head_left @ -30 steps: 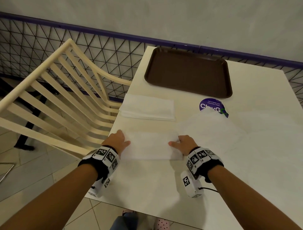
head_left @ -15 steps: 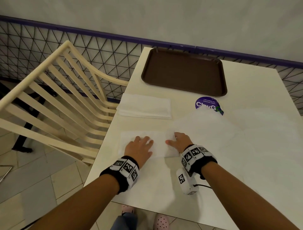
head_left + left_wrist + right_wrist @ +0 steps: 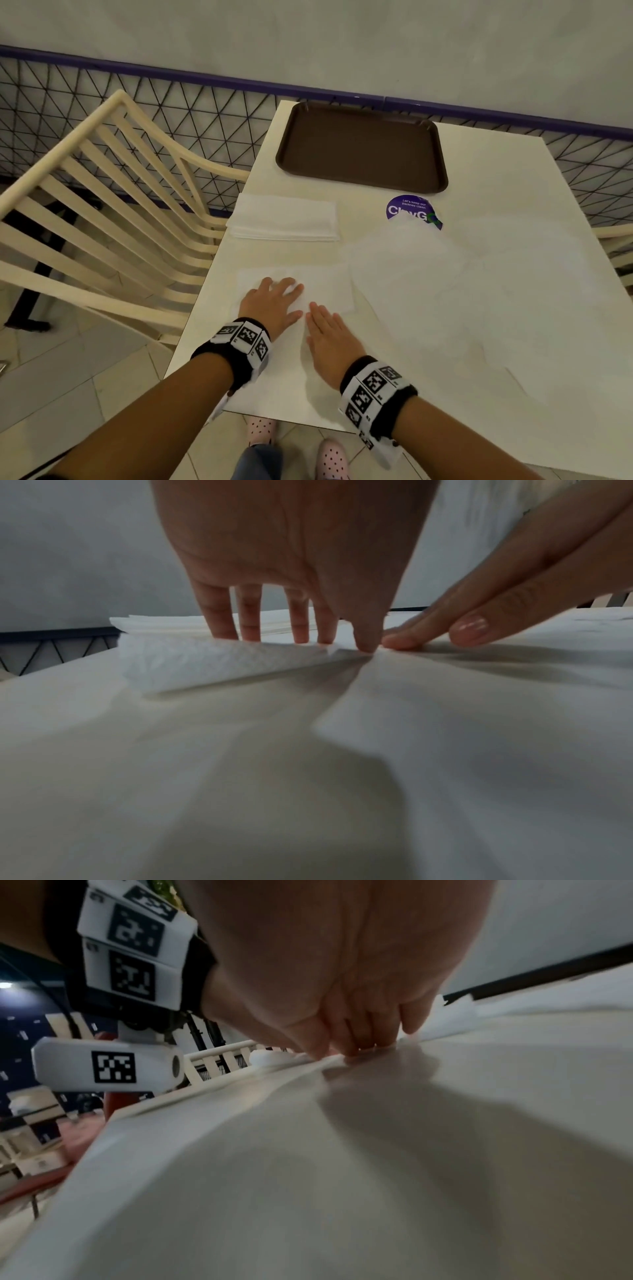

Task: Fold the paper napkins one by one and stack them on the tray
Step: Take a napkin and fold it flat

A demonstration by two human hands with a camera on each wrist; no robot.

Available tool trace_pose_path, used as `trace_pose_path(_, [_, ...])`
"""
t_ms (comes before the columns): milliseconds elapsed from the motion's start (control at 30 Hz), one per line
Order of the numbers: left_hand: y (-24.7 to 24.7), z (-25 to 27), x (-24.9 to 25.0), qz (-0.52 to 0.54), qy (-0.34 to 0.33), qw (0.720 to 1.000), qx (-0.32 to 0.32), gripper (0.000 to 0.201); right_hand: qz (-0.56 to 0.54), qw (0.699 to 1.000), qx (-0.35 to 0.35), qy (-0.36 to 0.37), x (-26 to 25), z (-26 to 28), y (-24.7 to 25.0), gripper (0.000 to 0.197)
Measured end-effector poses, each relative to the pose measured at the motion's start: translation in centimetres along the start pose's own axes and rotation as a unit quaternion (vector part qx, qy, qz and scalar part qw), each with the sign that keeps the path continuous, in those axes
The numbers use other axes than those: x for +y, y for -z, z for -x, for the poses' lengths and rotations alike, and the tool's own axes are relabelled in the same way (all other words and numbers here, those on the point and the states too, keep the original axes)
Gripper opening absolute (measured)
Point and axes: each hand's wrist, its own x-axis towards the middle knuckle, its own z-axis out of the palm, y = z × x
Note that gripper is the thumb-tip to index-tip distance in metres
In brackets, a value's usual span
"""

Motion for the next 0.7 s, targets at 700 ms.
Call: trace_pose_path(700, [-2.4, 4.0, 2.5, -0.024, -0.043, 0.993, 0.104, 0.049, 0.031, 0.998, -0.044, -0.036, 4.2, 1.4, 2.8, 0.048])
